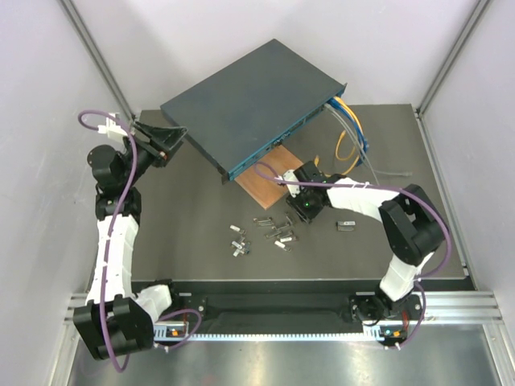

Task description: Insert the plug into the switch port

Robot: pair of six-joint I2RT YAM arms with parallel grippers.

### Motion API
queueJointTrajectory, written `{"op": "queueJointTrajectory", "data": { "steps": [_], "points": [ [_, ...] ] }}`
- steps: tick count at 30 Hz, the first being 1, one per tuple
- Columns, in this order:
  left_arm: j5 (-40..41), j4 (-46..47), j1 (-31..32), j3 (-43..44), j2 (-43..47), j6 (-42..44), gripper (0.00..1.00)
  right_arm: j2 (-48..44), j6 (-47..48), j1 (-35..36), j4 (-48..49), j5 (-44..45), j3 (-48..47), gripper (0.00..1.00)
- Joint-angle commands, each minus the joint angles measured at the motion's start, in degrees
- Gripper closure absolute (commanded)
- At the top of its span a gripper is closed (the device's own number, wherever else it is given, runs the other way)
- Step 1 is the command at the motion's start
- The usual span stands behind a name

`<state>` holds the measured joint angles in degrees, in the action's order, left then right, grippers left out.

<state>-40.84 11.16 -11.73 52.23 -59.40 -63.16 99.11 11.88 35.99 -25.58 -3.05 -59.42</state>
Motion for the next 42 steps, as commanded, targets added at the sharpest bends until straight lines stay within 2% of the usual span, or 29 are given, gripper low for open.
{"op": "queueJointTrajectory", "data": {
  "steps": [1, 4, 5, 8, 10, 13, 14, 18, 19, 21, 25, 26, 28, 31, 33, 34, 37, 41, 42],
  "points": [
    [0.50, 3.61, -0.40, 3.49, 0.77, 0.14, 0.19, 1.78, -1.68, 1.54, 2.38, 1.47, -3.77, 0.62],
    [0.32, 3.35, -0.40, 4.63, 0.60, 2.32, 0.20, 2.84, -2.21, 1.98, 2.03, 1.90, -4.74, 0.71],
    [0.32, 2.91, -0.40, 5.07, 0.60, 2.94, 0.20, 2.76, -2.30, 1.98, 2.03, 2.43, -4.66, 0.81],
    [0.24, 1.94, -0.32, 7.36, 0.25, 5.58, 0.21, 0.57, -2.74, 1.20, 0.98, 2.35, -3.78, 1.00],
    [0.23, 0.54, -0.40, 9.20, 0.16, 8.12, 0.20, -1.63, -2.91, -0.21, -0.60, 0.77, -3.08, 1.00],
    [0.23, -1.05, -0.40, 11.31, 0.07, 11.29, 0.20, -7.51, -3.53, -5.12, -3.59, -6.16, -2.72, 1.00],
    [0.06, -1.22, -0.40, 11.93, -0.02, 12.00, 0.20, -11.27, -3.88, -7.92, -4.29, -10.88, -2.72, 1.00],
    [1.28, -2.98, 0.12, 16.05, -0.28, 15.16, 0.19, -22.10, -5.98, -14.35, -5.97, -19.00, -2.81, 1.00],
    [1.55, -2.98, 1.43, 17.98, -0.37, 17.78, 0.19, -26.38, -6.95, -17.50, -5.45, -22.93, -3.07, 1.00],
    [2.60, -4.12, 3.63, 20.27, -0.72, 21.56, 0.19, -29.92, -9.50, -20.42, -4.04, -25.42, -3.60, 1.00],
    [6.81, -10.88, 12.67, 27.12, -3.70, 37.26, 0.19, -35.03, -15.91, -26.75, -1.23, -30.51, -6.14, 1.00],
    [7.61, -13.85, 17.83, 27.92, -4.32, 40.10, 0.19, -36.43, -20.19, -28.85, -0.18, -30.87, -6.32, 1.00],
    [10.59, -16.68, 23.30, 30.64, -6.77, 48.34, 0.19, -37.76, -24.95, -30.44, 3.07, -30.61, -6.85, 1.00],
    [17.17, -24.93, 37.60, 37.21, -12.47, 57.93, 0.19, -39.60, -34.09, -31.59, 6.16, -28.51, -8.16, 1.00],
    [20.96, -29.85, 42.38, 41.70, -17.13, 60.77, 0.20, -40.40, -41.30, -32.21, 7.91, -26.75, -8.78, 1.00],
    [22.72, -30.84, 47.36, 42.60, -18.37, 62.61, 0.20, -40.40, -45.32, -32.30, 8.09, -25.61, -9.31, 1.00],
    [28.44, -30.93, 55.55, 44.10, -22.33, 65.00, 0.20, -40.05, -51.59, -32.38, 7.92, -23.76, -9.49, 1.00],
    [32.14, -30.93, 60.76, 46.29, -27.34, 62.72, 0.21, -40.48, -57.67, -31.95, 9.05, -23.76, -8.00, 1.00],
    [31.53, -30.76, 61.03, 47.08, -28.92, 59.15, 0.21, -40.75, -57.67, -31.68, 8.97, -23.41, -7.73, 1.00]
  ]
}}
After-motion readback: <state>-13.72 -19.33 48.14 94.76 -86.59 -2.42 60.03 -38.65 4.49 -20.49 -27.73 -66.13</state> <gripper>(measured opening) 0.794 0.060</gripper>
